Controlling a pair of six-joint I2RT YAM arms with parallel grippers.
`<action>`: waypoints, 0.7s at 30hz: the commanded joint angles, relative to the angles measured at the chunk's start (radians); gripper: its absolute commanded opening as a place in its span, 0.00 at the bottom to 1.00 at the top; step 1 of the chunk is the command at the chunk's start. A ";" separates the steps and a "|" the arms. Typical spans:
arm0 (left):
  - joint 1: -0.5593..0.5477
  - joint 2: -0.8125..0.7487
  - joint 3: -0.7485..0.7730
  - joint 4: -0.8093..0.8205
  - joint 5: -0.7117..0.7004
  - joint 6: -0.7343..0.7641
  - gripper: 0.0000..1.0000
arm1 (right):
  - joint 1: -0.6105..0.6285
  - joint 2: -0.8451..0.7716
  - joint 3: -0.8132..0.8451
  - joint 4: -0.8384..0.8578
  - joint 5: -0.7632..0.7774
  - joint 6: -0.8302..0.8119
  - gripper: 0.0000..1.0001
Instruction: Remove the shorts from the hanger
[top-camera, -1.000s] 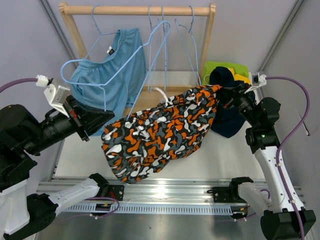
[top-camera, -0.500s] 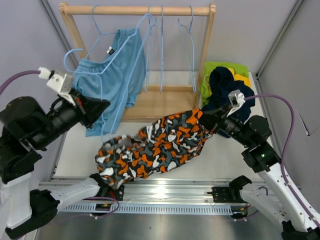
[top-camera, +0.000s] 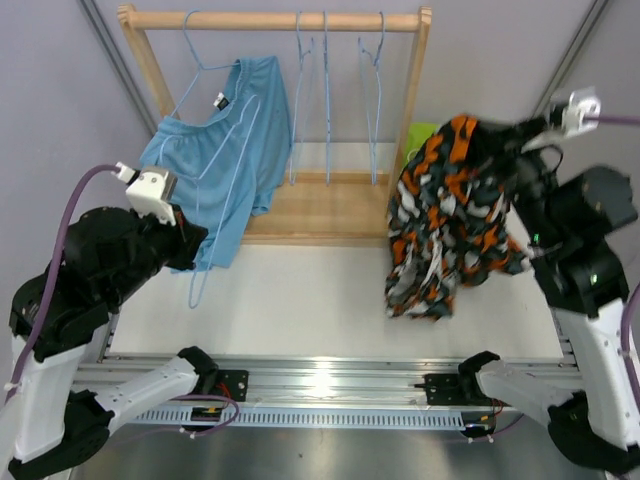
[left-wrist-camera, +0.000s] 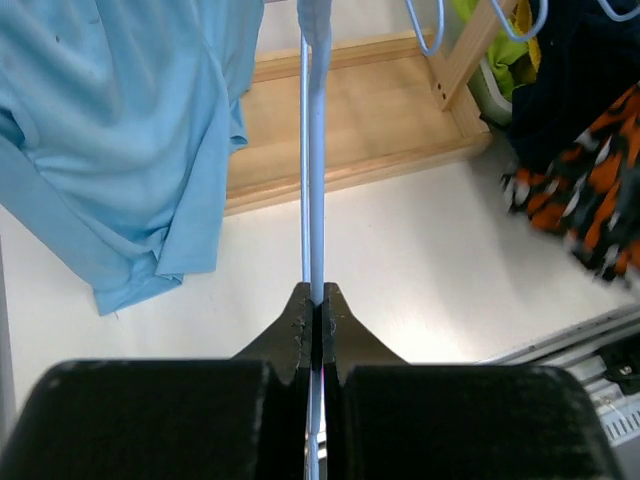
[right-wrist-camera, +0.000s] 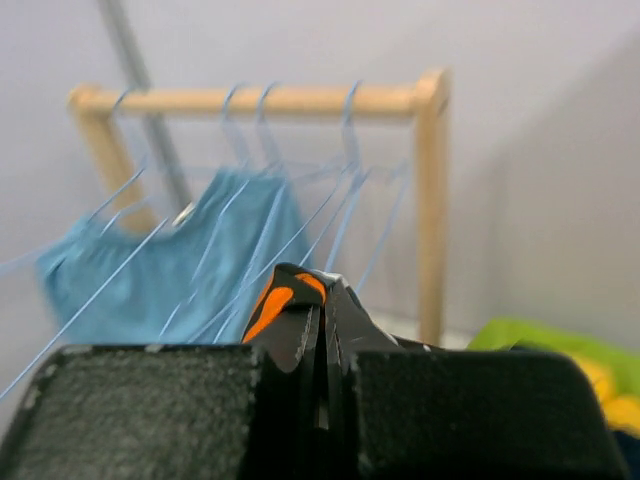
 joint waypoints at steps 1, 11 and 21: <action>-0.005 -0.054 -0.049 0.029 0.034 -0.041 0.00 | -0.093 0.201 0.265 0.016 0.056 -0.081 0.00; -0.005 -0.101 -0.115 0.039 0.089 -0.052 0.00 | -0.448 0.709 0.760 0.215 -0.004 0.028 0.00; -0.005 -0.078 -0.207 0.113 0.068 -0.058 0.00 | -0.523 0.997 0.679 0.344 -0.019 0.151 0.00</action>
